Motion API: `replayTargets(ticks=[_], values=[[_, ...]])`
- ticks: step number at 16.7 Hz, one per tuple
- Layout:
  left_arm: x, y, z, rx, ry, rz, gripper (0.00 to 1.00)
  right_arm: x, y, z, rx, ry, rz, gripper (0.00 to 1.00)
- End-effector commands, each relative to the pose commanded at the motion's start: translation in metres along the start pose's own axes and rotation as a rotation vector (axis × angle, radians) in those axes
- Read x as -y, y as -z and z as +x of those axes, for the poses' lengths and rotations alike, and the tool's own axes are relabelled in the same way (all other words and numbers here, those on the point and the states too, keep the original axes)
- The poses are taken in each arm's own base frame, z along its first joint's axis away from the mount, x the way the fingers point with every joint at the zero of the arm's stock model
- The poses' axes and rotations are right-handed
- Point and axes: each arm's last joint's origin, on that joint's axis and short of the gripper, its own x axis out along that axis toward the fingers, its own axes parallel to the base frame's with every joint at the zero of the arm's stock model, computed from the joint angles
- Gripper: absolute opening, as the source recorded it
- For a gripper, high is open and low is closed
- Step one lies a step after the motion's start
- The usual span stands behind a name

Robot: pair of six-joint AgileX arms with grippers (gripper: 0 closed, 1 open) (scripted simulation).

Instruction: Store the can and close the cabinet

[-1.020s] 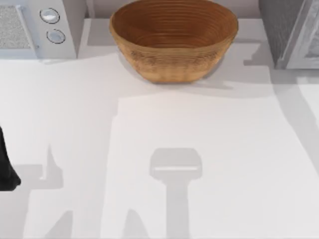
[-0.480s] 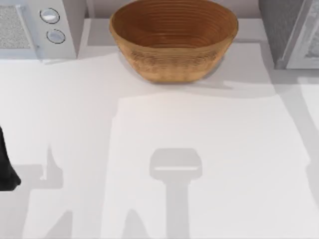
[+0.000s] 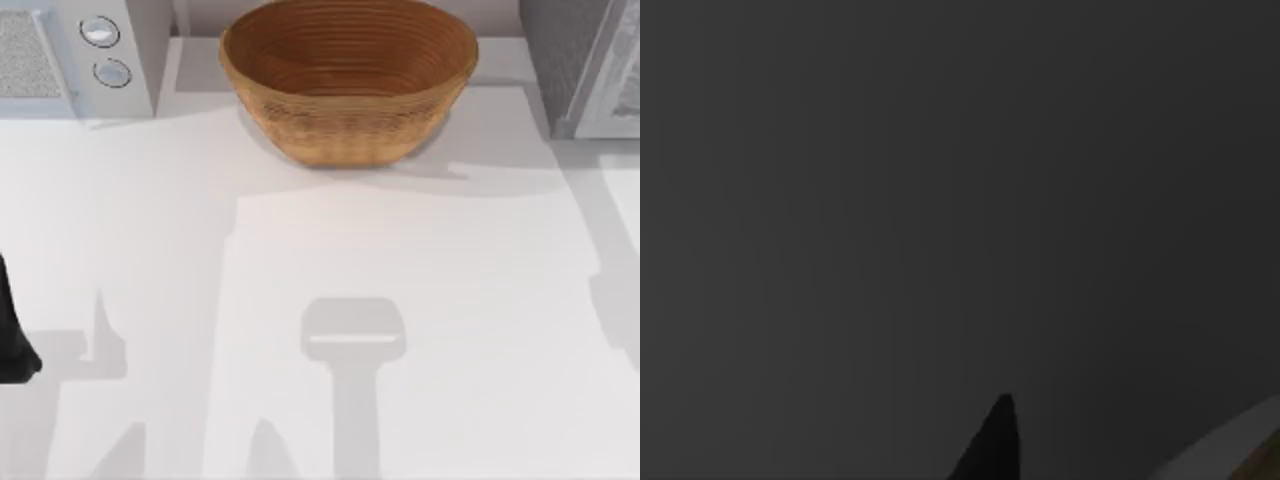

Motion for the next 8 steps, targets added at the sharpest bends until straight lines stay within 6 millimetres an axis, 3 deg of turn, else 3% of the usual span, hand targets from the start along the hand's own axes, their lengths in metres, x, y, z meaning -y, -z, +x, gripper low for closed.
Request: replayTargets(ticks=[7, 8], values=[[0.0, 0.0, 0.0, 0.0, 0.0, 0.0, 1.0, 0.0015, 0.0035, 0.0073, -0.002, 0.001, 0.0, 0.0], [0.0, 0.0, 0.0, 0.0, 0.0, 0.0, 1.0, 0.0015, 0.0035, 0.0073, -0.002, 0.001, 0.0, 0.08]])
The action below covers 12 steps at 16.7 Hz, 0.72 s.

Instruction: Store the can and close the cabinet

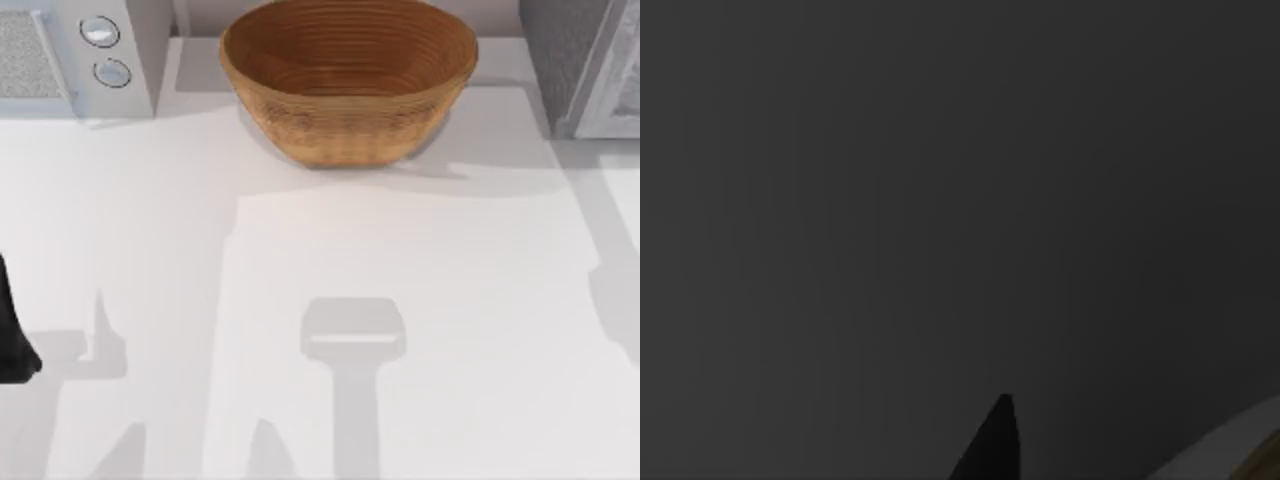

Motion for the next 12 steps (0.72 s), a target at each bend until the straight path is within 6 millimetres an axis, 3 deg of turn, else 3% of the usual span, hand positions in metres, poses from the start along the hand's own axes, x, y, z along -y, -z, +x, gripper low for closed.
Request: replayTargets(ticks=[12], values=[[0.0, 0.0, 0.0, 0.0, 0.0, 0.0, 1.0, 0.0, 0.0, 0.0, 0.0, 0.0, 0.0, 0.98]])
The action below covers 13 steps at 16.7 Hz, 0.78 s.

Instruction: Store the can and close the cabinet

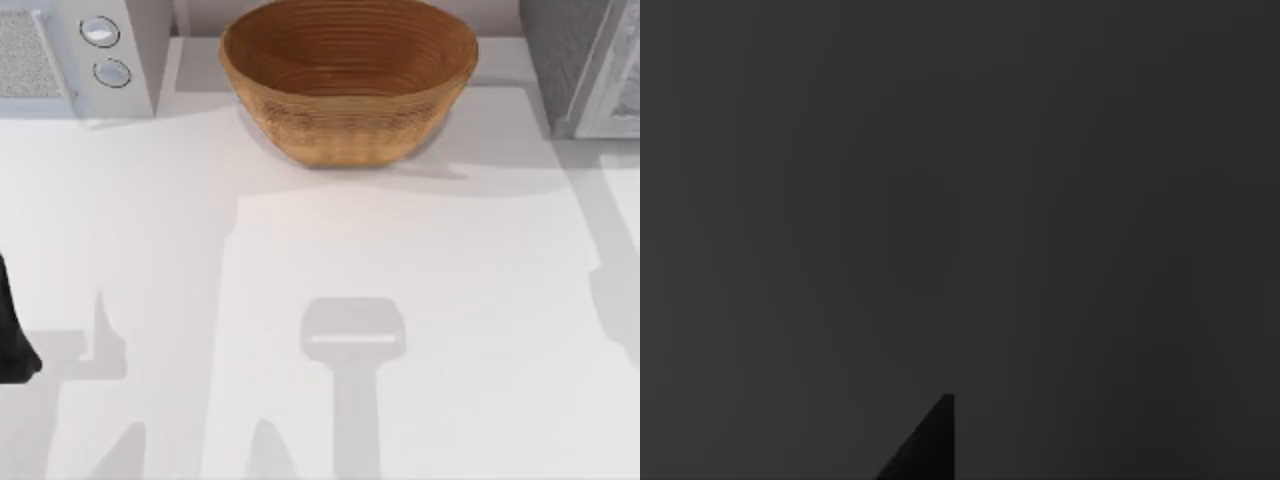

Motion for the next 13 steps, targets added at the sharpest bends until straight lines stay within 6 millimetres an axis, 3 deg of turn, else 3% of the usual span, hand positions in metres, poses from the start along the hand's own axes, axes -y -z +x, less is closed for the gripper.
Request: replayTargets(ticks=[10, 13], values=[[0.0, 0.0, 0.0, 0.0, 0.0, 0.0, 1.0, -0.001, 0.0, 0.0, 0.0, -0.002, 0.0, 1.0], [0.0, 0.0, 0.0, 0.0, 0.0, 0.0, 1.0, 0.002, -0.01, -0.013, 0.029, -0.006, -0.004, 1.0]])
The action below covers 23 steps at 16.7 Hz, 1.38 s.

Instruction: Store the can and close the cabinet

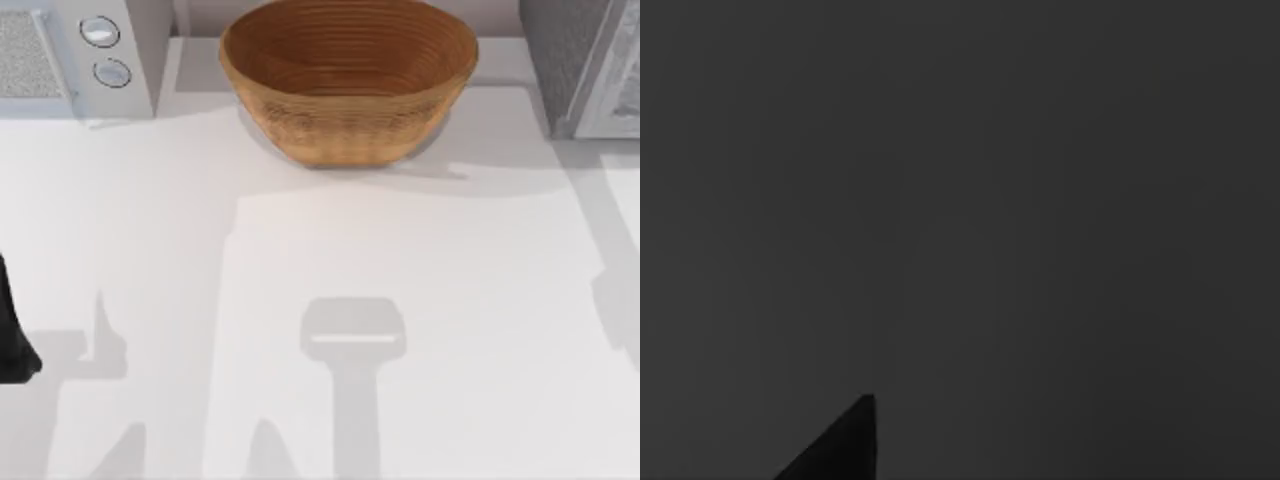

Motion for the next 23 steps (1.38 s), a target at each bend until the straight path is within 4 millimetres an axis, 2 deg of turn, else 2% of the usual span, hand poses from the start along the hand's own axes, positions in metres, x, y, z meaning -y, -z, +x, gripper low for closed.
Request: replayTargets(ticks=[3, 6, 8, 10, 11, 13, 17, 20, 23], values=[[0.0, 0.0, 0.0, 0.0, 0.0, 0.0, 1.0, 0.006, -0.02, -0.034, 0.061, -0.013, -0.009, 1.0], [0.0, 0.0, 0.0, 0.0, 0.0, 0.0, 1.0, 0.013, -0.036, -0.087, 0.126, -0.03, -0.022, 1.0], [0.0, 0.0, 0.0, 0.0, 0.0, 0.0, 1.0, 0.018, -0.033, -0.127, 0.152, -0.04, -0.032, 1.0], [0.0, 0.0, 0.0, 0.0, 0.0, 0.0, 1.0, 0.022, -0.014, -0.166, 0.155, -0.049, -0.04, 1.0], [0.0, 0.0, 0.0, 0.0, 0.0, 0.0, 1.0, 0.025, 0.003, -0.184, 0.147, -0.051, -0.043, 1.0], [0.0, 0.0, 0.0, 0.0, 0.0, 0.0, 1.0, 0.029, 0.048, -0.215, 0.115, -0.054, -0.048, 1.0], [0.0, 0.0, 0.0, 0.0, 0.0, 0.0, 1.0, 0.036, 0.166, -0.262, 0.031, -0.048, -0.044, 1.0], [0.0, 0.0, 0.0, 0.0, 0.0, 0.0, 1.0, 0.039, 0.249, -0.285, -0.004, -0.036, -0.033, 1.0], [0.0, 0.0, 0.0, 0.0, 0.0, 0.0, 1.0, 0.041, 0.313, -0.295, -0.017, -0.02, -0.019, 1.0]])
